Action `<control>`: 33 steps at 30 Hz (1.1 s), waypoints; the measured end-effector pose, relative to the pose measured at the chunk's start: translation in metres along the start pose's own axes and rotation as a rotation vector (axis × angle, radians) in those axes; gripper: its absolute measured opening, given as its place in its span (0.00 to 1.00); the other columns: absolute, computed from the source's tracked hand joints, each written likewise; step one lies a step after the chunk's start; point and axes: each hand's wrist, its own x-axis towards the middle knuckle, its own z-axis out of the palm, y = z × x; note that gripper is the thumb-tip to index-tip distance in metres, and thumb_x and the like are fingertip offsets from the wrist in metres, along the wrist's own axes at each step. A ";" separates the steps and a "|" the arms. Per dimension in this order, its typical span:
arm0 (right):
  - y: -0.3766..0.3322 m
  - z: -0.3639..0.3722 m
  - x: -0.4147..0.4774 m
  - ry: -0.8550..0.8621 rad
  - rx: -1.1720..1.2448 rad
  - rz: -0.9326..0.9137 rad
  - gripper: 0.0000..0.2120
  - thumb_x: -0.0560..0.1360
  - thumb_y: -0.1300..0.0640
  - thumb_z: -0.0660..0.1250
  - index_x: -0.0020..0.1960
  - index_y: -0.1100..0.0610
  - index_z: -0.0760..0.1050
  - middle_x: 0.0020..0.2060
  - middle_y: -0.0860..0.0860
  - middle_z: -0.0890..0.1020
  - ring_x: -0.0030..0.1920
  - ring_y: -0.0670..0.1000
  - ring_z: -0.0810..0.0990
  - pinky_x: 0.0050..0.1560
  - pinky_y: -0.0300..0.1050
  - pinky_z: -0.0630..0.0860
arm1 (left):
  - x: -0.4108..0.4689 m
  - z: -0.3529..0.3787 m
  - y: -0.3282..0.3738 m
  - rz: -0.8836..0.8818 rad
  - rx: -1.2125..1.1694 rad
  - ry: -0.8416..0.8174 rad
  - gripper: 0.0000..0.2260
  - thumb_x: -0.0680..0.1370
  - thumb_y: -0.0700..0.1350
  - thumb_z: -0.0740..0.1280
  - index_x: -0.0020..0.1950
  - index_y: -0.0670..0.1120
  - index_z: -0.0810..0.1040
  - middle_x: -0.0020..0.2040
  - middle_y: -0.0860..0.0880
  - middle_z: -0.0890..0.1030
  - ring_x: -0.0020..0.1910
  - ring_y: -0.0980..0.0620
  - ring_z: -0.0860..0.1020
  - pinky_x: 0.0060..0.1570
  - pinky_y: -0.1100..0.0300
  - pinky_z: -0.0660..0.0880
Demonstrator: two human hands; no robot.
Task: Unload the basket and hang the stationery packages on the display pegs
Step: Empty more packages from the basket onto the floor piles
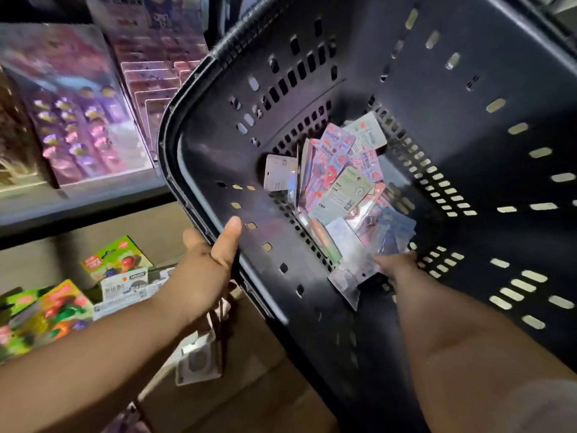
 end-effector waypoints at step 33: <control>-0.029 -0.005 0.053 0.048 -0.028 -0.154 0.58 0.63 0.44 0.80 0.79 0.58 0.48 0.75 0.59 0.55 0.74 0.60 0.61 0.69 0.55 0.64 | -0.003 0.049 -0.010 0.082 -0.251 0.239 0.21 0.80 0.60 0.58 0.68 0.49 0.65 0.50 0.63 0.71 0.46 0.65 0.72 0.39 0.70 0.66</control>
